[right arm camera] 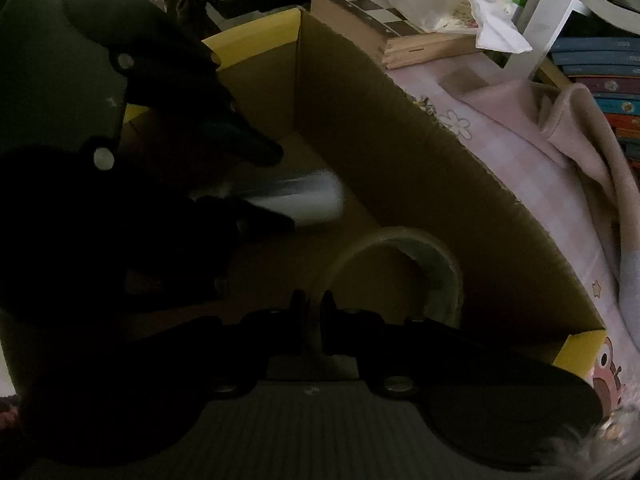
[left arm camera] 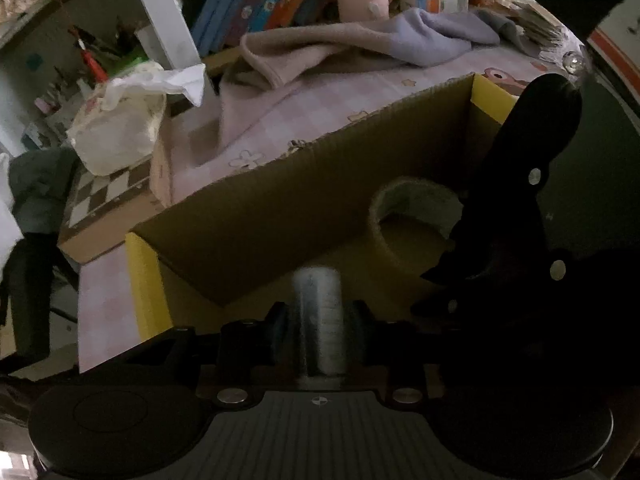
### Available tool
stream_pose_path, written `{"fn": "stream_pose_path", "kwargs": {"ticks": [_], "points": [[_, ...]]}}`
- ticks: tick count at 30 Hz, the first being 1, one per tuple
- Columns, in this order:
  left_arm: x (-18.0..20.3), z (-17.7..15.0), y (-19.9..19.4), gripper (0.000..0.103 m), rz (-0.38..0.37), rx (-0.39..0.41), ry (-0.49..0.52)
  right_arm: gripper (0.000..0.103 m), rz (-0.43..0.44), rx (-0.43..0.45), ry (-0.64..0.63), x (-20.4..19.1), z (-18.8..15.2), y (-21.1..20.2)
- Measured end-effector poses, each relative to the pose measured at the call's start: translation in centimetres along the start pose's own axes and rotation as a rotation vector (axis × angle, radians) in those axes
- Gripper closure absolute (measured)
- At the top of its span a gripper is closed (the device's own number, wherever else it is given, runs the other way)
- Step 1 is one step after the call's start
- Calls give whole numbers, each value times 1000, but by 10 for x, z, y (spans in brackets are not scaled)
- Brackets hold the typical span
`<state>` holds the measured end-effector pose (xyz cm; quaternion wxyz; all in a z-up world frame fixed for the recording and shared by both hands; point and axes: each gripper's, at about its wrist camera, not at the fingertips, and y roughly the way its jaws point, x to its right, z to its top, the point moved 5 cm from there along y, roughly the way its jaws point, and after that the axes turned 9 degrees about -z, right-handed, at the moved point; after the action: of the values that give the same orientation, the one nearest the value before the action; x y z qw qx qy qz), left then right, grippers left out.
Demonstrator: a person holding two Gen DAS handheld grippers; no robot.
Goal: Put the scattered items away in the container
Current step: 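Open both grippers to drop the bottle and tape into the box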
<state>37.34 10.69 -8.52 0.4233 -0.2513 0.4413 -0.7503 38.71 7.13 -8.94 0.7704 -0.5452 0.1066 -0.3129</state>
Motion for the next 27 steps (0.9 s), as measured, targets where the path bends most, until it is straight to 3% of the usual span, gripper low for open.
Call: {"fn": "stream_pose_path", "kwargs": {"ticks": [6, 7, 10, 11, 16, 20, 27], "points": [[2, 1, -5, 58, 25, 30, 28, 89, -7, 35, -5, 1, -2, -6], [2, 2, -8, 55, 34, 40, 29, 86, -10, 44, -2, 2, -3, -9], [1, 5, -24, 34, 74, 90, 24, 64, -14, 87, 12, 4, -5, -24], [1, 7, -31, 30, 76, 113, 16, 62, -9, 105, 20, 5, -5, -30], [7, 12, -69, 26, 93, 216, 0, 62, -37, 204, 63, 7, -4, -66], [19, 10, -103, 18, 136, 309, -2, 62, -105, 307, 74, 5, -11, -102], [45, -10, -159, 17, 158, 461, -62, 62, -237, 469, 161, 6, -37, -163]]}}
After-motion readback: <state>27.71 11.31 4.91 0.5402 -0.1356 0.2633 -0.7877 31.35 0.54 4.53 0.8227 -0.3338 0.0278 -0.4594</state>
